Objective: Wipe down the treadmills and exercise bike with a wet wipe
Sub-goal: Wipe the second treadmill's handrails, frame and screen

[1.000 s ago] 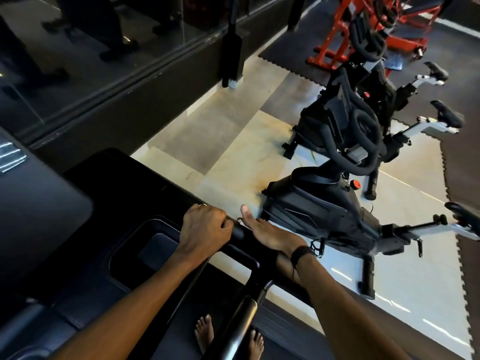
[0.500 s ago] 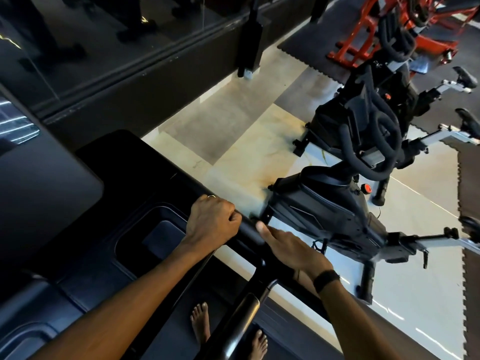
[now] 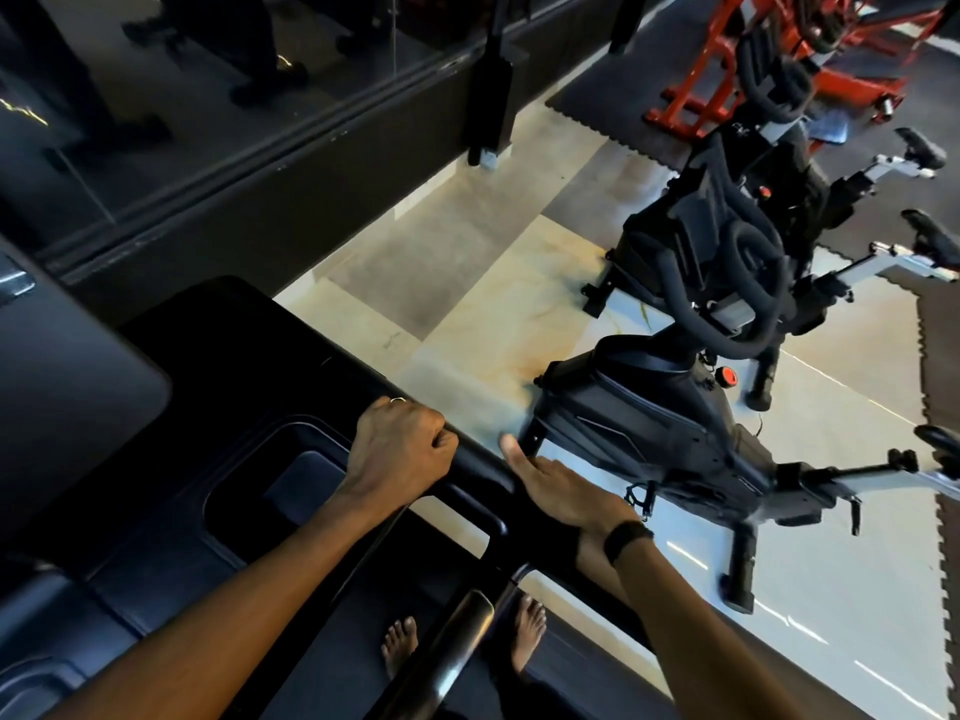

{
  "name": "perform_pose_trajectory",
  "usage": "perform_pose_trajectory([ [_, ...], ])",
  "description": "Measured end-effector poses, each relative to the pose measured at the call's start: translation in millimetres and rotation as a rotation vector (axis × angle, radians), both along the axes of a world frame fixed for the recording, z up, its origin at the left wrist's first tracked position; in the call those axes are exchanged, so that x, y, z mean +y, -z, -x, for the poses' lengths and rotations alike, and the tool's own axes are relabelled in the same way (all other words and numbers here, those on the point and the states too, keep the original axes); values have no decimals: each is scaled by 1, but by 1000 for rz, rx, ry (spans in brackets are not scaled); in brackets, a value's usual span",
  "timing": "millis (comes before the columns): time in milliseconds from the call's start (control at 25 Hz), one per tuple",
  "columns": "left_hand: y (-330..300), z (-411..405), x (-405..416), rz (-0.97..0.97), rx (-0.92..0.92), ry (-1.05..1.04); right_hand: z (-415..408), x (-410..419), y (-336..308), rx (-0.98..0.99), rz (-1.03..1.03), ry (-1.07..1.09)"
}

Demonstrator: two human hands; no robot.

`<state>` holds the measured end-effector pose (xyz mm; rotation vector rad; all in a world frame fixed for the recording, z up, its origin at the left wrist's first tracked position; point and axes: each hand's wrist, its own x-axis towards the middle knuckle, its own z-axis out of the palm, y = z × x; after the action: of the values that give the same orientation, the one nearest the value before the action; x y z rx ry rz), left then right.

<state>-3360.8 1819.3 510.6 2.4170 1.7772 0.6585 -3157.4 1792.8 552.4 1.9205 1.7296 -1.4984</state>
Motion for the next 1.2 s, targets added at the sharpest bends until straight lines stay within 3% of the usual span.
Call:
perform_pose_trajectory([
  [160,-1,-1,2,15,55,-11,-21,-30,-22,-122,-47,-159],
  [280,-3,-3,2,22,82,14,15,-18,-20,178,-120,-229],
  [360,-2,-2,2,62,74,8,28,4,-2,255,-148,-206],
  [480,-1,-1,0,17,48,-25,3,21,27,146,-4,-88],
  [680,0,-2,1,-10,67,-35,-45,-27,-1,-98,13,-231],
  [880,-3,-4,0,-2,103,-33,-1,-20,-6,27,-203,-361],
  [1000,-4,-2,-1,13,96,-33,-13,11,26,88,-21,-151],
  [1120,-2,-3,0,16,93,-39,-48,2,24,-18,150,-157],
  [1200,0,-6,-1,-6,100,-50,-67,-15,9,-90,108,-201],
])
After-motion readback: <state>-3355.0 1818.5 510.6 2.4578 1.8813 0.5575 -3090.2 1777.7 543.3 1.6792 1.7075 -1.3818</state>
